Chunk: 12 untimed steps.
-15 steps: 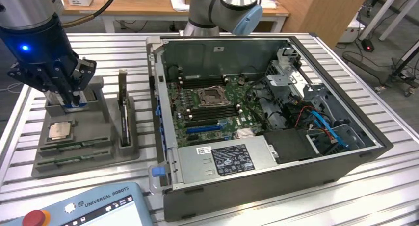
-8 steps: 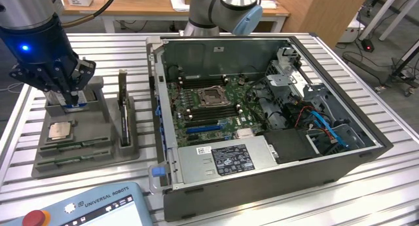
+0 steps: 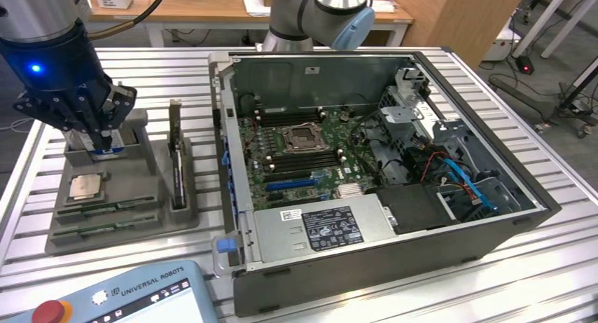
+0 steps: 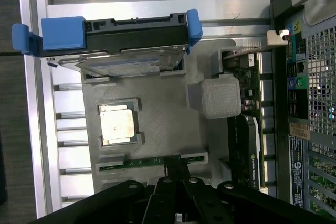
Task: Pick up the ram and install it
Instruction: 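Pick up the ram and move it above insertion slot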
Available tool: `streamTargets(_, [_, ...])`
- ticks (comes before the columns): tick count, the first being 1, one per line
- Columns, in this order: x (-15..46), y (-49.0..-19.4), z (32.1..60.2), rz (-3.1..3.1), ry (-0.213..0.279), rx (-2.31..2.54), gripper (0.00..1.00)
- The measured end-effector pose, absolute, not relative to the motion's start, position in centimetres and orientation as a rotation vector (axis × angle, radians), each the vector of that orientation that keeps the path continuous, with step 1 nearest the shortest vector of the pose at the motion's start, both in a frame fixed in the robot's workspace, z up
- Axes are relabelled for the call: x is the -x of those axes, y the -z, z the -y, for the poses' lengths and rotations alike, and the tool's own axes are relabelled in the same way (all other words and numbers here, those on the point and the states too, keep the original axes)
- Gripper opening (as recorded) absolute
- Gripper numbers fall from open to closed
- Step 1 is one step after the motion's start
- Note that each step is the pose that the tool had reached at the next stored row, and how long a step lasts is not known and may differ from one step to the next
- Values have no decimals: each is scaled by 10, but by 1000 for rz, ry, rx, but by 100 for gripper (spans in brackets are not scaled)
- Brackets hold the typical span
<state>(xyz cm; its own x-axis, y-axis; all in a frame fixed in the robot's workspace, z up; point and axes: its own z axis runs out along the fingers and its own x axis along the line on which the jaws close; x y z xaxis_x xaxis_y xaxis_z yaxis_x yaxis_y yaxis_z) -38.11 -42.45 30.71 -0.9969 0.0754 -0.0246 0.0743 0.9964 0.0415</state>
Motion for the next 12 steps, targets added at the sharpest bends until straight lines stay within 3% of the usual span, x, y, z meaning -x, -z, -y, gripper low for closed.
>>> streamTargets(3, [381, -307, 424, -3113, -63, -117, 11])
streamTargets(7, [381, -307, 424, -3113, -63, -117, 29])
streamTargets(12, [381, -307, 424, -3113, -63, -117, 29])
